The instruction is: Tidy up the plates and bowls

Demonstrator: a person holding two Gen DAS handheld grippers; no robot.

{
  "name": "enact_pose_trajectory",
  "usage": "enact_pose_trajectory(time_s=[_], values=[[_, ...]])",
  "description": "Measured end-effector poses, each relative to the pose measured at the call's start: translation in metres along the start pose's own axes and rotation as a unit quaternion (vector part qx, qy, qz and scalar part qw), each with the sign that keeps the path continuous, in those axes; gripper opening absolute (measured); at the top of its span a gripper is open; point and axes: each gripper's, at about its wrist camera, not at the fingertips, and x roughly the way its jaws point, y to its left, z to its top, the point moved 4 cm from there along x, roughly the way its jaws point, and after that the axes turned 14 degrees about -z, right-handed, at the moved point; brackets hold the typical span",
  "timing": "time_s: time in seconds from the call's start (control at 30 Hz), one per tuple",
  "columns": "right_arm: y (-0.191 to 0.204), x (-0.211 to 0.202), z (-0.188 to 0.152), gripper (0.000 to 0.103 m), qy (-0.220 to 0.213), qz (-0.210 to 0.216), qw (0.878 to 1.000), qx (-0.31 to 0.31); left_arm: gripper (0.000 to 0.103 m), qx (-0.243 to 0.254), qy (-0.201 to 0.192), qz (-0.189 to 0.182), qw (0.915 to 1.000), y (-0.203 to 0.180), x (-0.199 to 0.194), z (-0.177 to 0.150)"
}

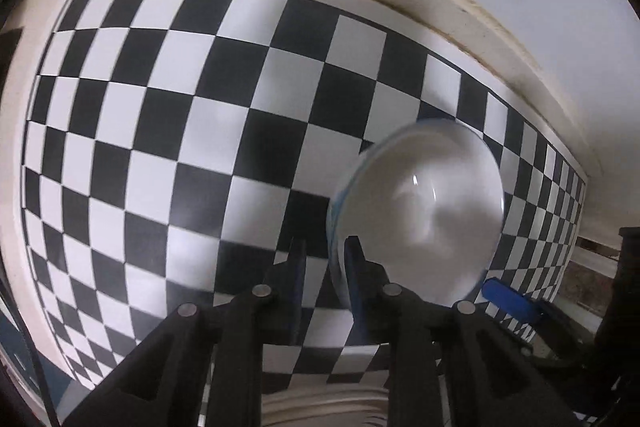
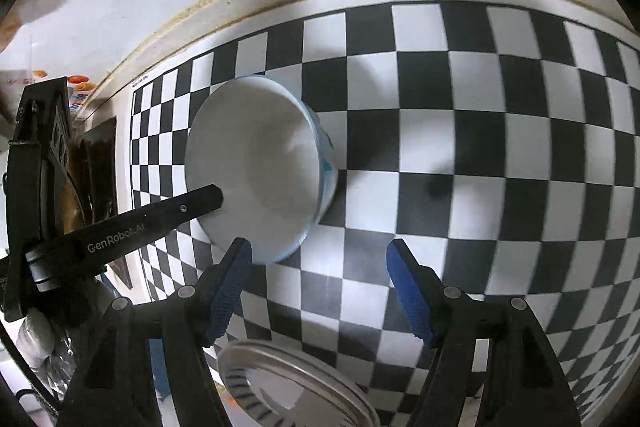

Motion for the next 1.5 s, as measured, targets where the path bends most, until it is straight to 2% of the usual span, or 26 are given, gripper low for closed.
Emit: enact_pose_trajectory(time_s=[0.13,0.2,0.27,0.3,0.33,0.47,0.6,0.77,0.93,1.07,1.23,1.5], values=[[-0.003,0.011,0.002,0.071,0.009,-0.005,1.000,0.007,0.017,0.000,0.006,-0.012,0.9999,-0.002,0.009,0.004],[-0.003,0.015,0.005,0.066,0.012,-0.005,1.000,0.012,0.015,0.005,0.004,-0.008,1.0000,-0.004,0.013,0.007],[-0.004,0.020,0.008,0.053,0.015,-0.009,1.000,0.018,0.007,0.011,-0.006,-0.012,0.9999,-0.005,0.013,0.009],[-0.006,0.021,0.009,0.050,0.015,-0.012,1.000,0.021,0.006,0.013,-0.006,-0.011,0.9998,-0.006,0.015,0.010],[-0.007,0.023,0.011,0.041,0.015,-0.012,1.000,0.025,0.005,0.015,-0.006,-0.013,0.9998,-0.007,0.015,0.010],[-0.002,0.026,0.015,0.016,0.022,0.020,0.999,0.041,0.005,0.018,-0.008,-0.008,0.9998,-0.010,0.020,0.013],[0.002,0.024,0.019,0.014,0.010,-0.005,0.999,0.038,0.005,0.027,-0.009,-0.001,0.9996,-0.011,0.022,0.011],[0.005,0.025,0.021,0.014,0.011,-0.011,0.999,0.031,0.005,0.032,-0.012,0.002,0.9994,-0.011,0.018,0.005],[0.000,0.033,0.031,0.014,0.030,0.020,0.998,0.059,0.005,0.028,-0.018,0.002,0.9994,-0.007,0.020,0.012],[-0.004,0.037,0.035,0.014,0.038,0.029,0.997,0.066,0.005,0.032,-0.024,0.003,0.9992,-0.010,0.020,0.013],[0.002,0.032,0.030,0.010,0.017,-0.020,0.999,0.043,0.005,0.050,-0.026,0.010,0.9983,-0.022,0.016,0.009],[-0.005,0.009,0.019,0.009,0.003,-0.028,0.999,0.034,0.005,0.073,-0.031,0.002,0.9968,-0.045,0.006,-0.003]])
